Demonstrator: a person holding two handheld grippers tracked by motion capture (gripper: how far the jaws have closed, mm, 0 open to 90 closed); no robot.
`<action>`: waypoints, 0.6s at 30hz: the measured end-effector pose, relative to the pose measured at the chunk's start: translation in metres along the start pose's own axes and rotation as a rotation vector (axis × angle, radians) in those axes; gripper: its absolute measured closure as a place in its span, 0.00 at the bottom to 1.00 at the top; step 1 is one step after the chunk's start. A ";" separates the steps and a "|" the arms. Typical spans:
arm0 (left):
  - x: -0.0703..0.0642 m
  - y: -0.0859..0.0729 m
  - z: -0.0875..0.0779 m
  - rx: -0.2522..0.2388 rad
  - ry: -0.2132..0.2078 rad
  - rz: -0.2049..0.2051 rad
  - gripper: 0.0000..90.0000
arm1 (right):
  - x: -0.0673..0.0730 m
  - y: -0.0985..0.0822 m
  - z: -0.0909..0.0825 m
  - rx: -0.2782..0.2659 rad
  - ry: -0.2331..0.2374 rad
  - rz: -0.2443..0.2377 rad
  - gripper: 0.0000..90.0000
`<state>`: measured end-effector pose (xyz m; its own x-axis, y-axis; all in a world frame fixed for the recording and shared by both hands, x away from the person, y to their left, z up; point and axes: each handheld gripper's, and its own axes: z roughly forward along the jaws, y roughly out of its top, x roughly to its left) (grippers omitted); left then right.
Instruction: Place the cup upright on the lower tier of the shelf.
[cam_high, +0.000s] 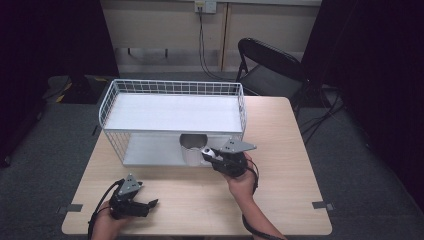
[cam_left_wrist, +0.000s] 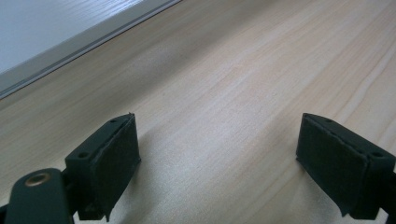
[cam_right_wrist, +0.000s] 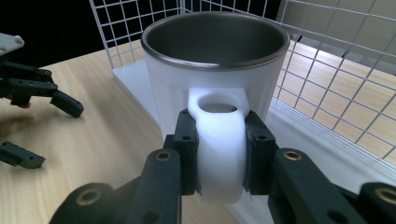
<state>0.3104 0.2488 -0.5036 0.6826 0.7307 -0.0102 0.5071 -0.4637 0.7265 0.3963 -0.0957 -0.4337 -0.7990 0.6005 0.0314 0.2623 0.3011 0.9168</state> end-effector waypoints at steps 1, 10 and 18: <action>0.000 0.000 0.000 0.000 0.000 0.000 0.14 | 0.000 0.000 0.001 -0.002 -0.003 0.003 0.79; 0.000 0.000 0.000 0.000 0.000 0.000 0.14 | 0.001 -0.004 0.012 -0.004 -0.022 0.011 0.79; 0.000 0.000 0.000 0.000 0.000 0.000 0.14 | 0.001 -0.006 0.017 -0.008 -0.042 0.020 0.79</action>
<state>0.3104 0.2488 -0.5036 0.6828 0.7305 -0.0101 0.5071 -0.4639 0.7264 0.4026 -0.0843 -0.4458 -0.7702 0.6369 0.0333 0.2737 0.2829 0.9193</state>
